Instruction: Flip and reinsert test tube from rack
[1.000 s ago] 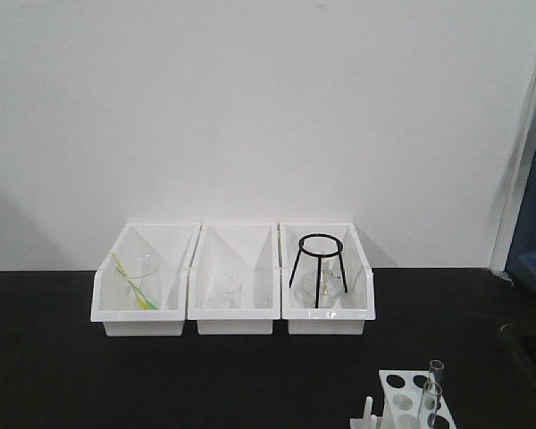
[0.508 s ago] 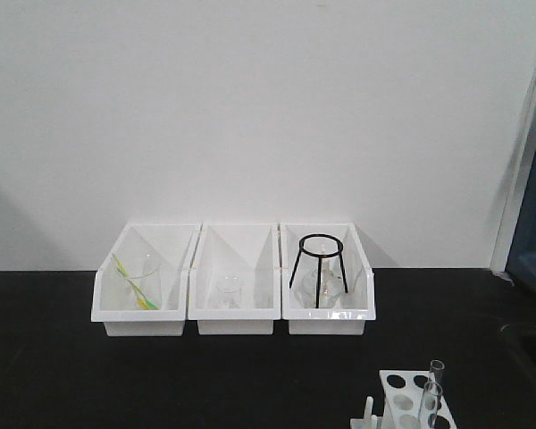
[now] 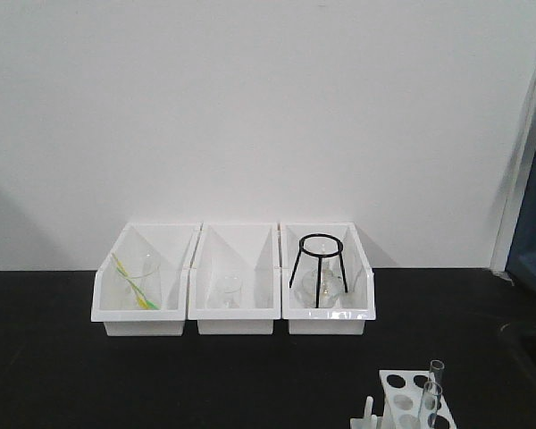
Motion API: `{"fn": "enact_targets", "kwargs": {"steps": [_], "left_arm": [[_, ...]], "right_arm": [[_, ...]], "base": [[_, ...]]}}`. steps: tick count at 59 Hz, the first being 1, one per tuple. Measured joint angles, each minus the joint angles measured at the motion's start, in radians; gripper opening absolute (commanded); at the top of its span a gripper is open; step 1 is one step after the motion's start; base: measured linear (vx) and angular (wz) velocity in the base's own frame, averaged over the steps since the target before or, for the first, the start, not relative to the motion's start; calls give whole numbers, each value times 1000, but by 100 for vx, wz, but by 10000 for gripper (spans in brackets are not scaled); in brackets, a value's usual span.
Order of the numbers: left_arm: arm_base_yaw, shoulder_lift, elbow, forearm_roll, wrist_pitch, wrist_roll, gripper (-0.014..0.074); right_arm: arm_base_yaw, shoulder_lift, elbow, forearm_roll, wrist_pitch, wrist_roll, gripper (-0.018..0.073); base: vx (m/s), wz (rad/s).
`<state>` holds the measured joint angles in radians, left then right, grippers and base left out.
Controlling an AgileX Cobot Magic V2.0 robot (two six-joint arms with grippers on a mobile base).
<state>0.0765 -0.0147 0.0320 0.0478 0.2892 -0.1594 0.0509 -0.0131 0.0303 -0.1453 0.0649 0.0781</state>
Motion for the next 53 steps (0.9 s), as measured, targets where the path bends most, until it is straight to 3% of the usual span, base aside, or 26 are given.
{"fn": "enact_targets", "kwargs": {"steps": [53], "left_arm": [[0, 0, 0, 0, 0, 0, -6]], "right_arm": [[0, 0, 0, 0, 0, 0, -12]], "base": [[0, 0]]}}
